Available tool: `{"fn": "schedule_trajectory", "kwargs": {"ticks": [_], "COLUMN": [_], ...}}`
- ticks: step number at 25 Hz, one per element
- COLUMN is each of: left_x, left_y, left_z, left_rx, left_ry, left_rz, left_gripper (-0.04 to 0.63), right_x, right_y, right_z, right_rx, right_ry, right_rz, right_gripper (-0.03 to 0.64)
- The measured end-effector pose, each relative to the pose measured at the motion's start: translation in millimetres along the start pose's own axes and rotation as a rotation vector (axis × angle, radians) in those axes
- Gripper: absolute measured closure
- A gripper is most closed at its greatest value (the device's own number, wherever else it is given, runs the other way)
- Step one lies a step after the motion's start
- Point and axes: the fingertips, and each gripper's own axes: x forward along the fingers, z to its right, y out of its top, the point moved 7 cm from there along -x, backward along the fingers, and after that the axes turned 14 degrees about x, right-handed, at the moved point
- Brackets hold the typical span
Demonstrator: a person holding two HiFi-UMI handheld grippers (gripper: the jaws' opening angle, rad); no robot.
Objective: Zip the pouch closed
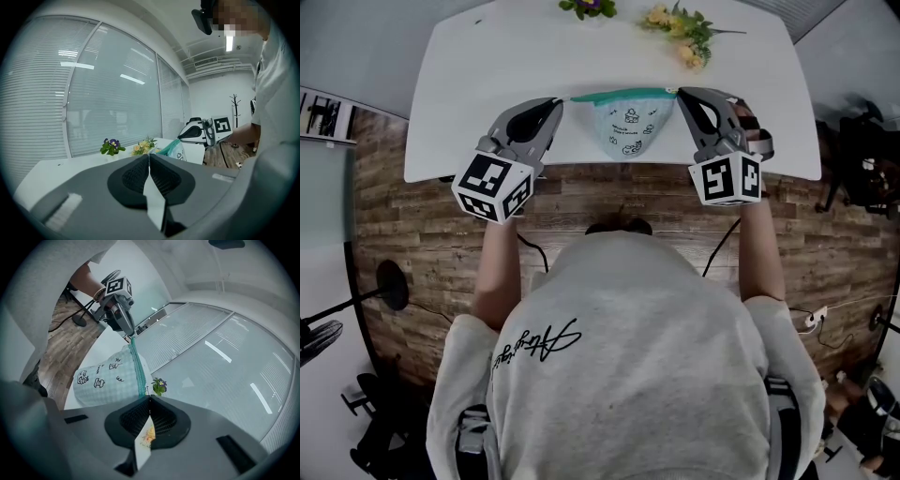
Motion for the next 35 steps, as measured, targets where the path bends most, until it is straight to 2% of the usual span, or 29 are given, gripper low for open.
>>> {"fn": "schedule_trajectory", "kwargs": {"ticks": [12,35], "left_x": [14.8,71.8], "left_y": [-17.6,-79.0], "left_z": [-8.8,-23.3], "left_rx": [-0.008,-0.028], "left_ry": [0.014,-0.016], "left_rz": [-0.022,-0.171], "left_gripper": [0.586,0.586], "right_x": [27.1,91.0], "right_y": [-16.8,-66.9], "right_z": [-5.1,-21.5], "right_rx": [0.021,0.128], "right_ry": [0.004,0.090], "right_rz": [-0.029,-0.178], "right_gripper": [0.612,0.612]}}
